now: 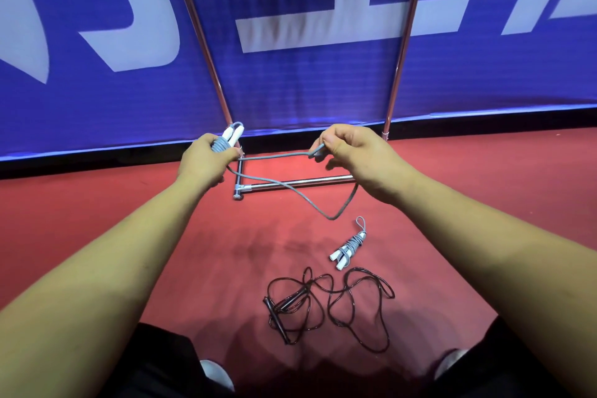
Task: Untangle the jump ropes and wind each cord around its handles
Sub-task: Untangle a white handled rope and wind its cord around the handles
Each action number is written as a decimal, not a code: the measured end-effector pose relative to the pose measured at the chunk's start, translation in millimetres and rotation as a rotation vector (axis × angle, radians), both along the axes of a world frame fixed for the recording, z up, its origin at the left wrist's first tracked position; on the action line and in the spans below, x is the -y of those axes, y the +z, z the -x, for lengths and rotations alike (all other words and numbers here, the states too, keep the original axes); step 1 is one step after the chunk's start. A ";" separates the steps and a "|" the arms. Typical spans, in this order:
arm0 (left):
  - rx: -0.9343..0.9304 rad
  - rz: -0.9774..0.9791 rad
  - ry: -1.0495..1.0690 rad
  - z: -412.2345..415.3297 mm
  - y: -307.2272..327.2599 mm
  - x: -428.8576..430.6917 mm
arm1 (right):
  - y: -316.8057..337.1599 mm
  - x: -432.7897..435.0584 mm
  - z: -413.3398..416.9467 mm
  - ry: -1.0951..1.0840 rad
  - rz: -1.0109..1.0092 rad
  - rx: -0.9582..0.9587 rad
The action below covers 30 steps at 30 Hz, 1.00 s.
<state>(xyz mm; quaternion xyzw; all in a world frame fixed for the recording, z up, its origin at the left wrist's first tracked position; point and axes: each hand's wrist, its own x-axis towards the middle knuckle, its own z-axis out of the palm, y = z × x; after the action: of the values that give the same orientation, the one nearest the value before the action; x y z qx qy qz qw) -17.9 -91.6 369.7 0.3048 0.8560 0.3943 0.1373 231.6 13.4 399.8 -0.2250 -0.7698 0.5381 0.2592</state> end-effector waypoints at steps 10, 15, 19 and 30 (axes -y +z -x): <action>-0.187 0.097 -0.033 6.5 -1.0 4.2 | 6.1 2.6 1.8 0.084 0.659 -0.170; 0.024 -0.050 -0.229 -18.3 20.0 6.9 | 6.7 -8.3 0.0 0.011 0.736 -0.285; 0.108 -0.218 -0.511 -49.3 49.4 12.7 | 7.3 -3.3 4.2 0.003 0.729 -0.304; -0.413 0.049 -0.688 -68.0 45.3 11.5 | -3.0 -0.2 6.1 -0.021 0.388 -0.058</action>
<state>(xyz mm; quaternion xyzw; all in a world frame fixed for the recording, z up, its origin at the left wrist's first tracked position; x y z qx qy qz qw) 50.0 -103.1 415.1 0.6433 0.7225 0.2353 0.0935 225.6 13.6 396.8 -0.2633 -0.6415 0.6799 0.2385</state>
